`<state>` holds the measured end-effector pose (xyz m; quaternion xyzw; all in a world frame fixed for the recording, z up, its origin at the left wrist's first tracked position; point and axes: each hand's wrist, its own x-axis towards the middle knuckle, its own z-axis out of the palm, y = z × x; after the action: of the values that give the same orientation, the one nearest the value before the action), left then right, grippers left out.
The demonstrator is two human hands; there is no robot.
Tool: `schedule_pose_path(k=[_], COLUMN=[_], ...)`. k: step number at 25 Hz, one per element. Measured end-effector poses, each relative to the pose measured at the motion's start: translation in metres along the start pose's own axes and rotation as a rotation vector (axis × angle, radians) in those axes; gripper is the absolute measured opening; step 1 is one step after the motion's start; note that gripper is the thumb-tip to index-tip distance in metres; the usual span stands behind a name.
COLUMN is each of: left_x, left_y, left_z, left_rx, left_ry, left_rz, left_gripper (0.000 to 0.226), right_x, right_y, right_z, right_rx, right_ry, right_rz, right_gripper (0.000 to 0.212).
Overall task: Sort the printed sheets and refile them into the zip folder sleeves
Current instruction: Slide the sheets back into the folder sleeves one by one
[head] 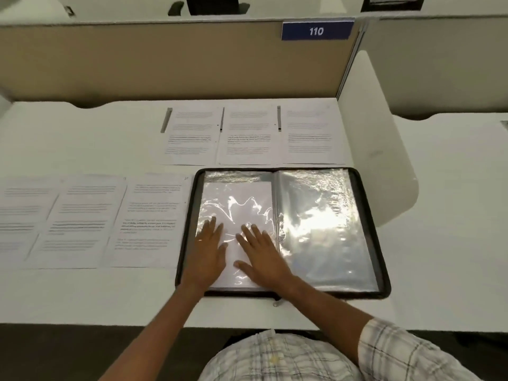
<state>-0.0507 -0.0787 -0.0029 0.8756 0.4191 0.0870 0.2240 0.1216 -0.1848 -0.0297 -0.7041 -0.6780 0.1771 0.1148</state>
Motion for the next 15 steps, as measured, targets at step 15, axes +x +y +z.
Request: schedule_pose_path(k=[15], left_x=[-0.030], left_y=[-0.012], left_z=[0.025], left_rx=[0.171], left_ry=[-0.070], left_rz=[0.021], left_gripper=[0.064], right_x=[-0.003], right_y=[-0.002], right_z=[0.004], right_rx=[-0.152], right_ry=[0.123], right_rz=[0.050], right_gripper=[0.062])
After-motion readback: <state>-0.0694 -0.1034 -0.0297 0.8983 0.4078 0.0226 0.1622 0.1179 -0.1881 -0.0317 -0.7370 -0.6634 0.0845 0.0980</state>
